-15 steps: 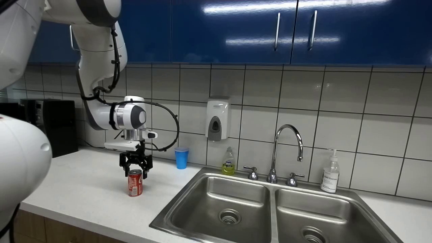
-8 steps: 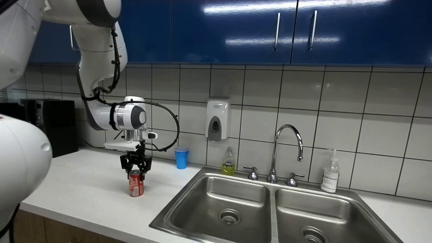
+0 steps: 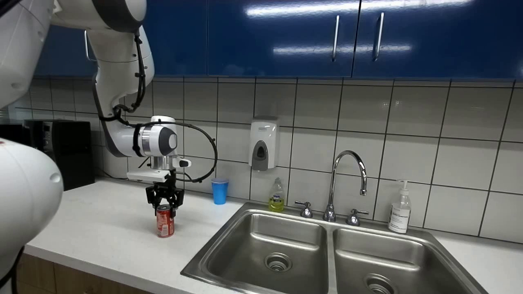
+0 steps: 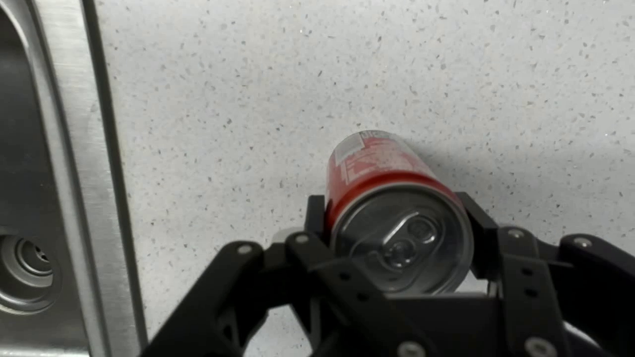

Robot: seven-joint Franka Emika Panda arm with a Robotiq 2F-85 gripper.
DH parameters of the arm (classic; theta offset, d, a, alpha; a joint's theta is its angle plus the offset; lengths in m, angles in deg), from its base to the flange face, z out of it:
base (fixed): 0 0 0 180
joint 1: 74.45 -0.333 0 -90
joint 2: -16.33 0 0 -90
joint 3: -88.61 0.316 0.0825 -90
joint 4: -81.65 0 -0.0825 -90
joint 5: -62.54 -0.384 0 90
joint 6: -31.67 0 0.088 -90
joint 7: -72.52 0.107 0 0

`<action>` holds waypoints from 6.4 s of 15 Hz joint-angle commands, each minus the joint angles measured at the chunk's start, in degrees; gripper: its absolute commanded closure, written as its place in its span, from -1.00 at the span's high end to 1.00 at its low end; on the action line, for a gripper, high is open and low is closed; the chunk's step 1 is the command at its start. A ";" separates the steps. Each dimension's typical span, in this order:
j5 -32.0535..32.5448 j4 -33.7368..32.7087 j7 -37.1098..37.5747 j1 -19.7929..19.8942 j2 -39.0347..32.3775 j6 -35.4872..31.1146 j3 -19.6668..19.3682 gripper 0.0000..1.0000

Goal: Put the red can inside the left sink

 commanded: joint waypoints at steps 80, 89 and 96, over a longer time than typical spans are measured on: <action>-13.54 -5.08 2.72 14.28 -20.49 -21.55 -15.41 -0.23; -12.65 -5.05 3.81 11.97 -19.87 -19.11 -17.26 1.00; -10.52 -1.50 6.11 5.89 -13.12 -16.75 -21.81 1.00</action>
